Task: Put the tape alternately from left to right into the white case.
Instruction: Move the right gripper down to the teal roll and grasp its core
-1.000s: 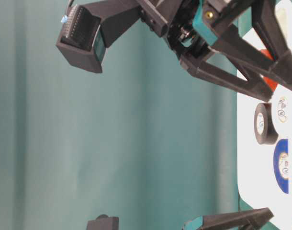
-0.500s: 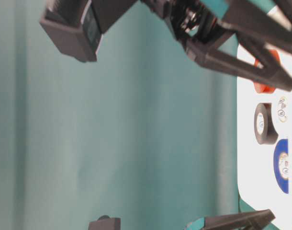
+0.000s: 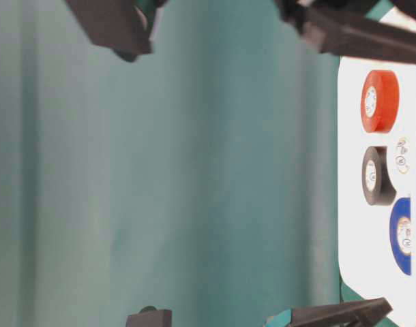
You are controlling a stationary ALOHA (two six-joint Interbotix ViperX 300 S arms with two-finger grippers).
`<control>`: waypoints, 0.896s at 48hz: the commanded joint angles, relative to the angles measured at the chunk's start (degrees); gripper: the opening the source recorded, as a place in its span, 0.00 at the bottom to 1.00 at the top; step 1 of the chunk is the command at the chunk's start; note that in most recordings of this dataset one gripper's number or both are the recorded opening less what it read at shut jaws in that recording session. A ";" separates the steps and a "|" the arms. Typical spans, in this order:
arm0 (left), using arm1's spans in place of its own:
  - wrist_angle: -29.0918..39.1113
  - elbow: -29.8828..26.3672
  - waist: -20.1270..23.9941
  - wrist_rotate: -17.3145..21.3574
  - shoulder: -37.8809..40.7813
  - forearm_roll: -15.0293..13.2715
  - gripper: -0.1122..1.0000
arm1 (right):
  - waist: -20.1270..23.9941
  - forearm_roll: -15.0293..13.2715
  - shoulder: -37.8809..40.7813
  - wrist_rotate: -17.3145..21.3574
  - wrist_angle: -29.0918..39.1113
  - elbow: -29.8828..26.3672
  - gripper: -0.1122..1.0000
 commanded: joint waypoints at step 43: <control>-0.26 -1.05 -0.18 -0.97 -0.70 -0.09 0.76 | 0.62 0.09 9.84 2.29 -0.09 -5.54 0.79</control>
